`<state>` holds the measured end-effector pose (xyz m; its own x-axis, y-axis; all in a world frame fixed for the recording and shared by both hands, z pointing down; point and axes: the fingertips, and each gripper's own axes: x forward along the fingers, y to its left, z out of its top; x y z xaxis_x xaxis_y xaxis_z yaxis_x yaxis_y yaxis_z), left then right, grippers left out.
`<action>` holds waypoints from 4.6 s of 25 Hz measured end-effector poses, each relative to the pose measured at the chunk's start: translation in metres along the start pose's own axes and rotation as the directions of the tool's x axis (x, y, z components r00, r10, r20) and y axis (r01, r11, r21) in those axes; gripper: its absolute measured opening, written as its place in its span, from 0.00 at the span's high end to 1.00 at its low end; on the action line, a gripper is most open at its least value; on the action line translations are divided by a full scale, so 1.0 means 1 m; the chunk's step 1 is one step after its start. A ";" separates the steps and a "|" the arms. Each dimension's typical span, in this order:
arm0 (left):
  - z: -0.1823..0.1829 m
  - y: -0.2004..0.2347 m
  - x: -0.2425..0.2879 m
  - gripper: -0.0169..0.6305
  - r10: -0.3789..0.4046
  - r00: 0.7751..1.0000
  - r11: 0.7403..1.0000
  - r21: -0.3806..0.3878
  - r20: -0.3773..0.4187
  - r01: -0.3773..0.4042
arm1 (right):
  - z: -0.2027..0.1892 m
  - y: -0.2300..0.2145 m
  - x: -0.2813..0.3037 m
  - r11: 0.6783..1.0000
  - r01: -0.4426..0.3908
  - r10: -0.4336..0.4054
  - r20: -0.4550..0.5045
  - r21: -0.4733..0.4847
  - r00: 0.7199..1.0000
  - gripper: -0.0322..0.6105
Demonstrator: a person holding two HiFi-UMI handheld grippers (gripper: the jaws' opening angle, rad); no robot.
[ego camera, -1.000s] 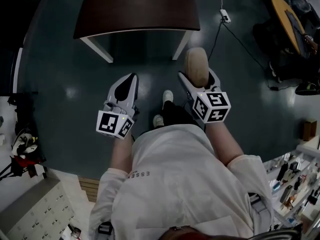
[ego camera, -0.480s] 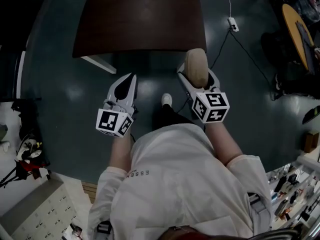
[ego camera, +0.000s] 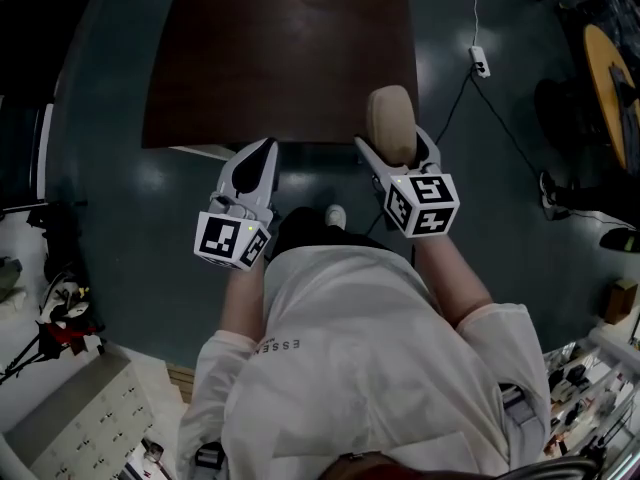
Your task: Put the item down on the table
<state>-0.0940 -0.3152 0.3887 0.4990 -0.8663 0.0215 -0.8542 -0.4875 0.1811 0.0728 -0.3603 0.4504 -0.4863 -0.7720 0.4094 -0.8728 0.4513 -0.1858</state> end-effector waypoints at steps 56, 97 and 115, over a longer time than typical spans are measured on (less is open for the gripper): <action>-0.007 0.048 0.138 0.95 -0.125 0.990 0.992 -0.020 -0.068 0.123 | 0.058 -0.055 0.101 0.985 0.100 -0.082 0.129 -0.140 0.988 0.94; -0.029 -0.152 -0.231 0.95 -0.137 0.991 0.990 -0.029 0.004 0.137 | -0.112 0.133 -0.244 0.986 0.136 -0.122 0.136 -0.098 0.983 0.97; -0.016 -0.191 -0.232 0.95 -0.148 0.989 0.988 0.036 0.022 0.147 | -0.100 0.135 -0.274 0.989 0.085 -0.062 0.184 -0.121 0.981 0.97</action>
<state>-0.0439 -0.0192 0.3649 0.6166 -0.7868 -0.0276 -0.7761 -0.6133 0.1466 0.0925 -0.0435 0.4026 -0.4309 -0.8673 0.2492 -0.8995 0.4350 -0.0412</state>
